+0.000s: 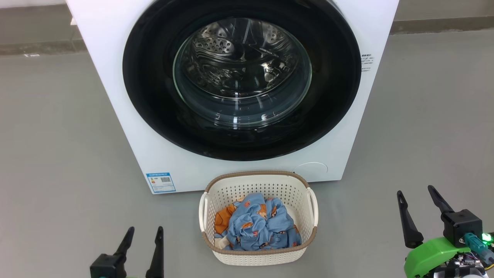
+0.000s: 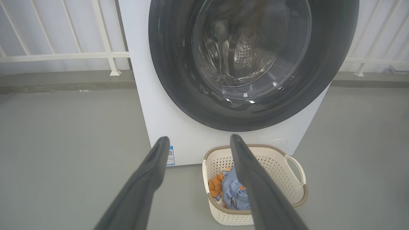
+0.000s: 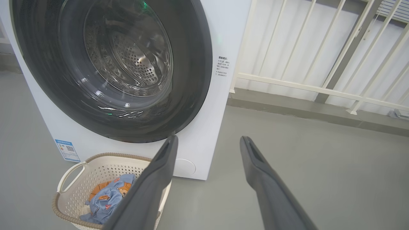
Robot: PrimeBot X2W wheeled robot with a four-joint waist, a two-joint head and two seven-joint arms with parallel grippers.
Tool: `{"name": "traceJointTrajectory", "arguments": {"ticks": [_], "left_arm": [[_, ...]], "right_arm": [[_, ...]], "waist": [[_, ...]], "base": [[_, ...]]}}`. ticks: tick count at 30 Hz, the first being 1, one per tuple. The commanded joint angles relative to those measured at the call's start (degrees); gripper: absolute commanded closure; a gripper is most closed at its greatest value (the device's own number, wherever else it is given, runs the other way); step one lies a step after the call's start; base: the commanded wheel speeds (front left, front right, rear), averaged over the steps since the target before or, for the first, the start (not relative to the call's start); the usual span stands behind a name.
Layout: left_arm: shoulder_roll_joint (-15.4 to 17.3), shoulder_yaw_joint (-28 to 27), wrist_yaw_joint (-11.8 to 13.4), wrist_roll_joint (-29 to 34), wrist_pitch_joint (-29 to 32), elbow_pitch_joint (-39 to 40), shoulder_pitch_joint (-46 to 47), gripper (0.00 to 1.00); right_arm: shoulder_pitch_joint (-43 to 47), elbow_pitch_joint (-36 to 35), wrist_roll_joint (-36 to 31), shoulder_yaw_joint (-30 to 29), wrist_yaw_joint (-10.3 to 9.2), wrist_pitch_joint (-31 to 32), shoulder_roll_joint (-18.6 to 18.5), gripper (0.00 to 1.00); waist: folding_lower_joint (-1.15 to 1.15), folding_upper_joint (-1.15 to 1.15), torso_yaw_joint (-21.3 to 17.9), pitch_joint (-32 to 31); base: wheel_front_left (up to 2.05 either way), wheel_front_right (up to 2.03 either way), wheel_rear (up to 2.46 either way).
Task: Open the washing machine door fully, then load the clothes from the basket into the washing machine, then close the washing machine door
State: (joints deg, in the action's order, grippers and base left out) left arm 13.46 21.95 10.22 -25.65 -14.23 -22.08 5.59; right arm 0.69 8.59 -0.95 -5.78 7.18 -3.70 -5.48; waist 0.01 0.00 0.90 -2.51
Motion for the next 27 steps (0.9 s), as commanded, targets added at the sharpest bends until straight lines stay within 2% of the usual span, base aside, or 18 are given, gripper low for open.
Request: {"name": "traceJointTrajectory", "arguments": {"ticks": [1,13,27], "left_arm": [[0.75,-2.35,0.23,-0.26,-0.76,0.83,2.34,0.00],[0.71,-2.01,-0.06,0.20,-0.76,0.47,2.64,0.00],[0.28,-2.59,-0.16,0.89,-0.76,0.93,2.80,0.00]], "right_arm": [[-0.79,-1.49,0.24,0.98,0.31,-0.60,-0.67,0.00],[-0.83,-1.62,0.21,1.18,0.31,-0.45,-0.74,0.00],[-1.06,-2.02,0.10,0.76,0.31,-0.28,-0.89,0.00]], "waist": [[0.00,0.00,-0.02,0.03],[0.00,0.00,-0.05,0.21],[0.00,0.00,-0.25,0.75]], "base": [[0.00,0.00,0.00],[0.21,0.23,-0.44],[1.07,1.07,-2.15]]}}
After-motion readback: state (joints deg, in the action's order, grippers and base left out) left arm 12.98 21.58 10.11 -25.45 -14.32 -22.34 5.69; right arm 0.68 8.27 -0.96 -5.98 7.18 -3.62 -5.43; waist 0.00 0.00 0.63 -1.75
